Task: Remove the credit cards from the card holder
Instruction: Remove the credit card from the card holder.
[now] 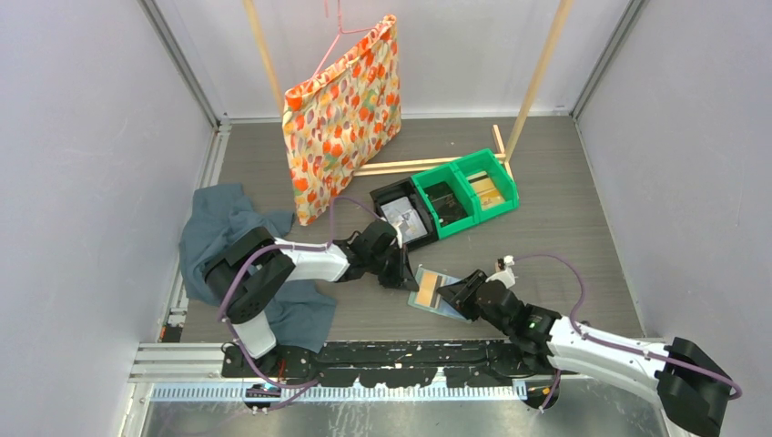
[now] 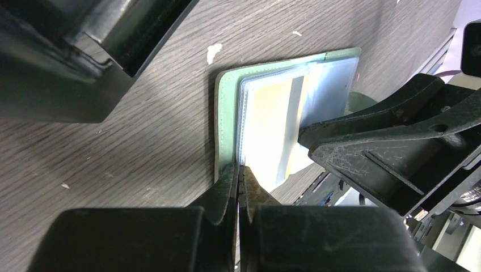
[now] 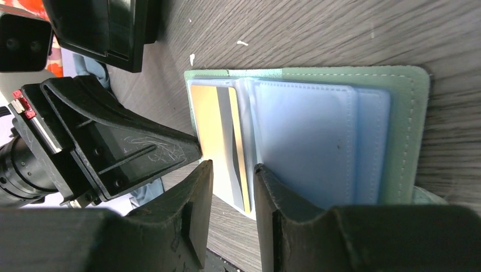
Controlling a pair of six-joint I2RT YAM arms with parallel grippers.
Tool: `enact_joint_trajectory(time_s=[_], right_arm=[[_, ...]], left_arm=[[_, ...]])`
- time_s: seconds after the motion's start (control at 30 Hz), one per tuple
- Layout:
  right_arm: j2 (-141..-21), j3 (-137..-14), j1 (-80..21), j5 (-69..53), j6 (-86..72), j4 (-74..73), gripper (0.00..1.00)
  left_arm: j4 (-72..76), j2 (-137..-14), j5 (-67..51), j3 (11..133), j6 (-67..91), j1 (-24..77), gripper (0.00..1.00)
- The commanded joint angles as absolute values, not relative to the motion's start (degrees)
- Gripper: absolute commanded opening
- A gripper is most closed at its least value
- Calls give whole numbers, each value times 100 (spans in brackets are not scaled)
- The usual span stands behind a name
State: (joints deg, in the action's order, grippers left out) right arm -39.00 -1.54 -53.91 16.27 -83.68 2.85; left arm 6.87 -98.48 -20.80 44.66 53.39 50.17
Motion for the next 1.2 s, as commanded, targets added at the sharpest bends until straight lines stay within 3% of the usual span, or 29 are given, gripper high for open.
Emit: enact_joint_trajectory(time_s=[0.0, 0.47, 0.77, 1.17], right_arm=[[-3568, -22, -5414, 1937, -8528, 47, 36], [-3735, -45, -5413, 1911, -8537, 177, 30], [-3759, -439, -5407, 2153, -8749, -1084, 31], [-5158, -686, -5504, 1595, -8385, 277, 30]], left_arm=[[783, -10030, -2408, 4553, 5378, 5064, 1], [838, -10090, -2436, 4624, 5392, 5159, 1], [705, -9951, -2219, 4500, 5417, 5159, 1], [736, -9334, -2019, 3797, 5580, 5159, 1]])
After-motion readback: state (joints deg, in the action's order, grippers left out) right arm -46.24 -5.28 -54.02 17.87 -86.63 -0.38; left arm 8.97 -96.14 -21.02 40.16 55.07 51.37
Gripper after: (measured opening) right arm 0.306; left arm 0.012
